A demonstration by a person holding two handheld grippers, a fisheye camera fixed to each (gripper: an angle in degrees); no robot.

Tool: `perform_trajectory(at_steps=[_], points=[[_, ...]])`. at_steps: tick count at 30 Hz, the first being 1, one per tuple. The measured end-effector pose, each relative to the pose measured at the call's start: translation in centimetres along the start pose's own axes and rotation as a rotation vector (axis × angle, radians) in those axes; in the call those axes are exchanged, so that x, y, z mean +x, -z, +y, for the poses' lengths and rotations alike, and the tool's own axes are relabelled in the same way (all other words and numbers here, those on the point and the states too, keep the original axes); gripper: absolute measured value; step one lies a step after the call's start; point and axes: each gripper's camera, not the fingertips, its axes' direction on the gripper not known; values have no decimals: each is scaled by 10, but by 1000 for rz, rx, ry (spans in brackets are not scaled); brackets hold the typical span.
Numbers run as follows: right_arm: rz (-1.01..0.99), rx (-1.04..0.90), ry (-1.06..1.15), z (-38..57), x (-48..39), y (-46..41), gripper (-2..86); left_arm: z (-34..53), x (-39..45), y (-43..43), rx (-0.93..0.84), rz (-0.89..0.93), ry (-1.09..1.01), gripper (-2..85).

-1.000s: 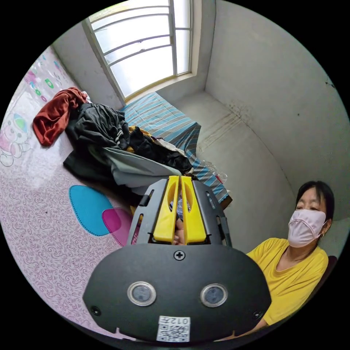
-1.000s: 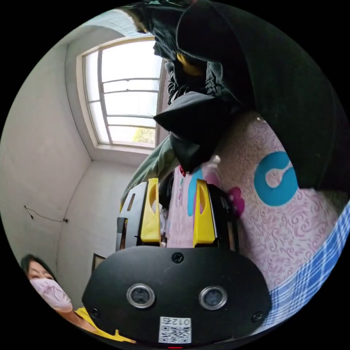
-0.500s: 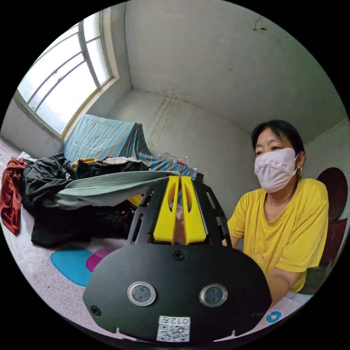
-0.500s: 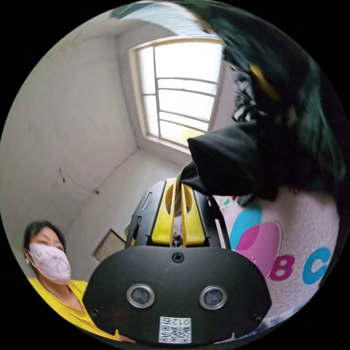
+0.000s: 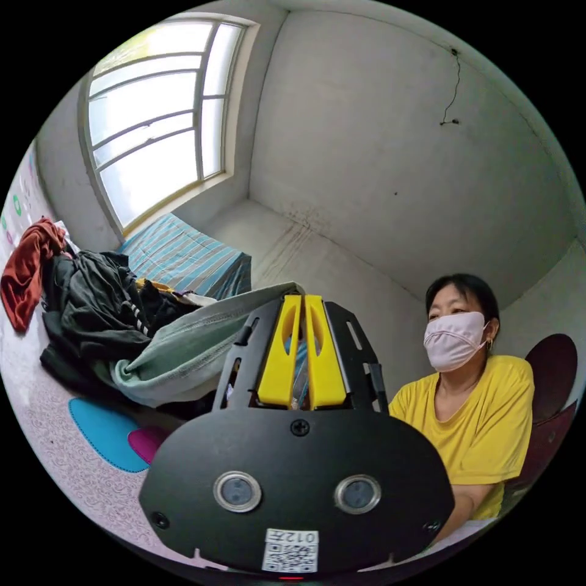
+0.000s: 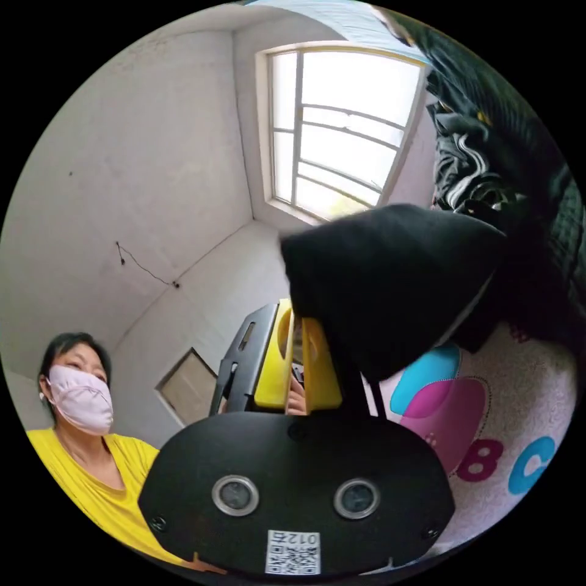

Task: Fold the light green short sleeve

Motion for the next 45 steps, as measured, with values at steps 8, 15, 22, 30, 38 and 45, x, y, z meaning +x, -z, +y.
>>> perform_trajectory(at_steps=[8, 15, 22, 30, 38, 45], points=[[140, -129, 13, -46, -143, -41, 6, -101, 29, -3, 98, -63, 21, 0], [147, -58, 106, -45, -282, -64, 11, -247, 148, -92, -215, -342, -103, 0], [224, -163, 76, 26, -310, -76, 9, -231, 154, -48, -306, -493, 10, 1], [226, -293, 17, 61, -264, -110, 4, -199, 55, 43, -337, -596, 142, 3], [325, -232, -50, -54, -206, -148, 2, -300, -134, -12, -395, -554, 217, 5], [472, -154, 381, -240, -378, -179, 10, -466, -109, -190, -374, -446, -26, 4]])
